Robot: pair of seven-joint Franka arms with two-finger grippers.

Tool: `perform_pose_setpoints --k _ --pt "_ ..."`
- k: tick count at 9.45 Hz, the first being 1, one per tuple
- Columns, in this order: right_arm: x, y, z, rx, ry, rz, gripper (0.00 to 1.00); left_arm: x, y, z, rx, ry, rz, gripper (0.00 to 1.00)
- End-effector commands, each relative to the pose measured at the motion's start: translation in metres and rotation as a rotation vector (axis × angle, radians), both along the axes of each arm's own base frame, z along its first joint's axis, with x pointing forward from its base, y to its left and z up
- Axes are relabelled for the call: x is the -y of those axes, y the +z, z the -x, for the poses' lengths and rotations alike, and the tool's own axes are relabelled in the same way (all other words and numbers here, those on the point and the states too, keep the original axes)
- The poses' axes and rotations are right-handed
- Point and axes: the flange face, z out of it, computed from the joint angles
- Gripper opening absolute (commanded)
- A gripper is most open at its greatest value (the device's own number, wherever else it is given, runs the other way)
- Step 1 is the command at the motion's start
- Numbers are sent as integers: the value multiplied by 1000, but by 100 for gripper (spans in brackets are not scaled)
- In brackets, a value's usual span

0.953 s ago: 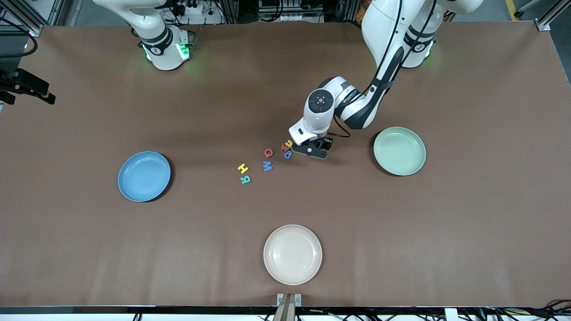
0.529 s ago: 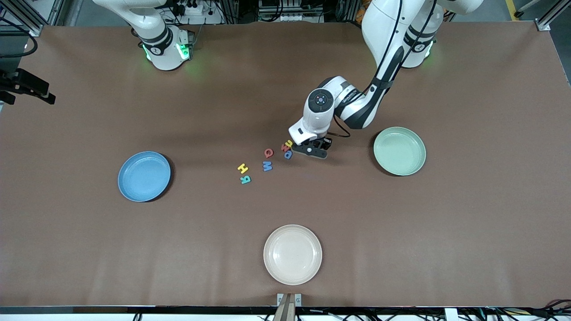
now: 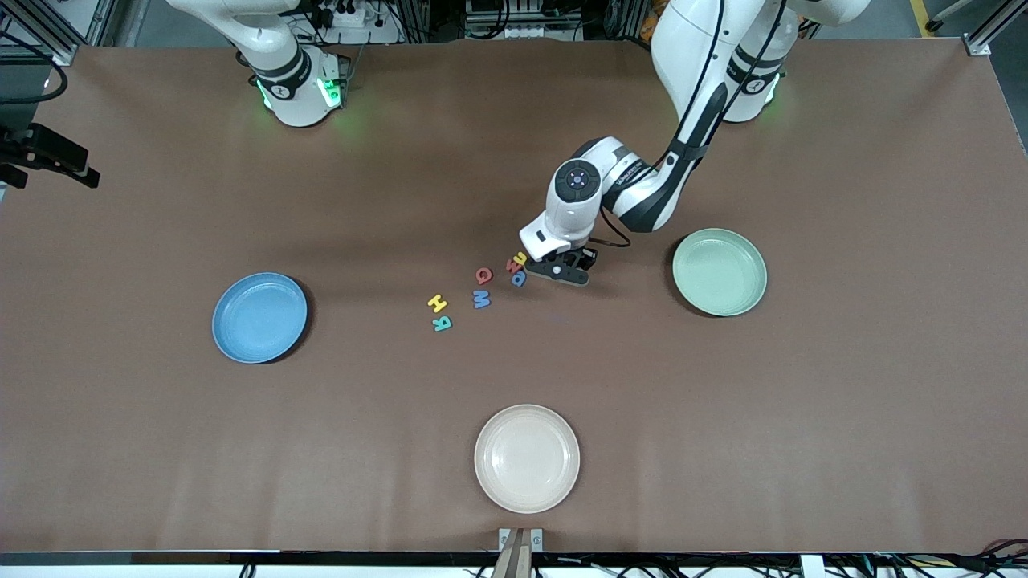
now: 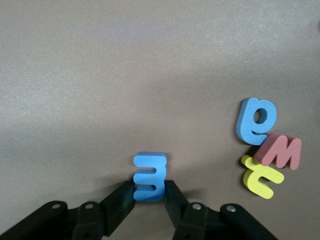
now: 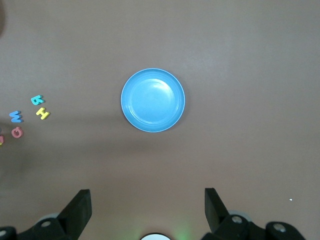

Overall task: Sort uppercase to blue plate, lowercase to green plate
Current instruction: 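Lower the left gripper and grasp the blue lowercase m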

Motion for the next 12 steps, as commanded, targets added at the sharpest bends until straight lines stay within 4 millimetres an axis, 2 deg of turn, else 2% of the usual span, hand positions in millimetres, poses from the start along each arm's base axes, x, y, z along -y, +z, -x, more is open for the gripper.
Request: perform_pose_setpoints --k 1,2,4,5,7,8,9,10,11,12 --pt "-1 3 -1 11 3 4 100 -2 12 -1 -2 21 14 10" --pt "-1 4 -3 27 3 1 100 -7 19 -7 -6 26 8 5" --pt "-16 4 -6 42 21 -1 100 -11 30 -10 -16 32 -4 4" --pt "-22 -1 -15 57 29 1 100 -13 32 -9 -28 30 -16 2" --pt "-34 -25 -39 65 51 13 100 -20 47 -13 -41 25 -33 1" --pt "-45 -38 -46 51 72 19 100 -28 50 -16 -60 -4 -50 1" --pt "-48 -57 -56 22 79 17 100 -45 57 -24 -81 -39 -67 0" --pt "-68 -67 -63 16 101 5 100 -66 66 -37 -99 -83 -75 0" --pt "-87 -74 -71 42 129 1 100 -78 69 -45 -102 -112 -77 0" --pt "-129 -91 -79 51 157 -4 100 -99 68 -56 -109 -116 -79 0"
